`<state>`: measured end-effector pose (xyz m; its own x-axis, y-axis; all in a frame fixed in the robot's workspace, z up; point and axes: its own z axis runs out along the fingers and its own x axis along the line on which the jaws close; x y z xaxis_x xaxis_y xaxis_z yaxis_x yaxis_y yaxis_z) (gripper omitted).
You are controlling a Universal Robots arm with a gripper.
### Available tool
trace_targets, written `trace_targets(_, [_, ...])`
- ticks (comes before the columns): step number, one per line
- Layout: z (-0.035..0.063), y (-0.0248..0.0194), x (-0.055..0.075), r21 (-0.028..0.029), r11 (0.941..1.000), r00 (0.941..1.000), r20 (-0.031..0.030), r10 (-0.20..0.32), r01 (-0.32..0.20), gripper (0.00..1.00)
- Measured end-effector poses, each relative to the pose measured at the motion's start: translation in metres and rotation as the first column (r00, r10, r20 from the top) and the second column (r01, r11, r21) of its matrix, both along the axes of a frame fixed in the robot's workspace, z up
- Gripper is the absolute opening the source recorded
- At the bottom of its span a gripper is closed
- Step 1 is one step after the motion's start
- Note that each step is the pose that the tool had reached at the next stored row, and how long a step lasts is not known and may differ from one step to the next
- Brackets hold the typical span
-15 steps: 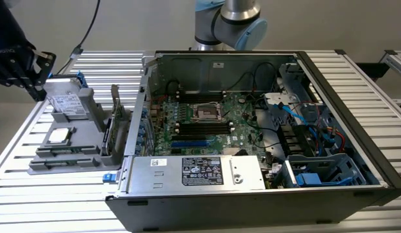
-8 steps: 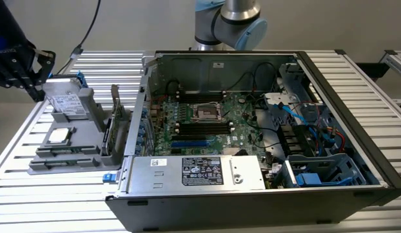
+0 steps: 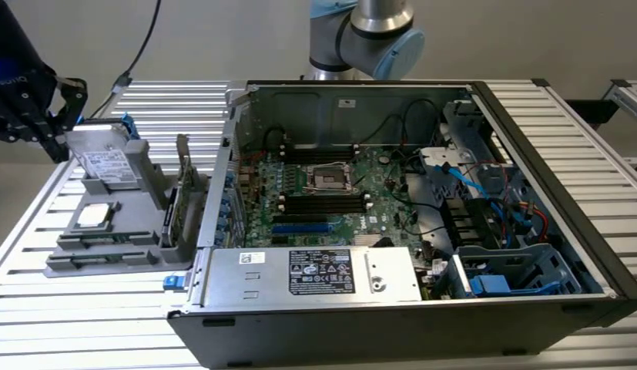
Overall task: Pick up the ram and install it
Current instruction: 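Pick up the ram and move it above insertion slot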
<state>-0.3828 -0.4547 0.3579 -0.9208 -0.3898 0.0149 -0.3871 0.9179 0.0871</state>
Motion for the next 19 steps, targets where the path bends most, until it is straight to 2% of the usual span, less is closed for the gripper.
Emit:
trace_targets(5, [-0.0005,0.0,0.0,-0.0001,0.9959,0.9959,-0.0001,0.091,-0.091,0.1])
trace_targets(10, [-0.0012,0.0,0.0,-0.0001,0.9836,0.9836,-0.0001,0.181,-0.181,0.1])
trace_targets(15, [-0.0018,0.0,0.0,0.0,0.9633,0.9633,-0.0001,0.269,-0.269,0.1])
trace_targets(19, [-0.0024,0.0,0.0,0.0,0.9407,0.9407,-0.0001,0.339,-0.339,0.1])
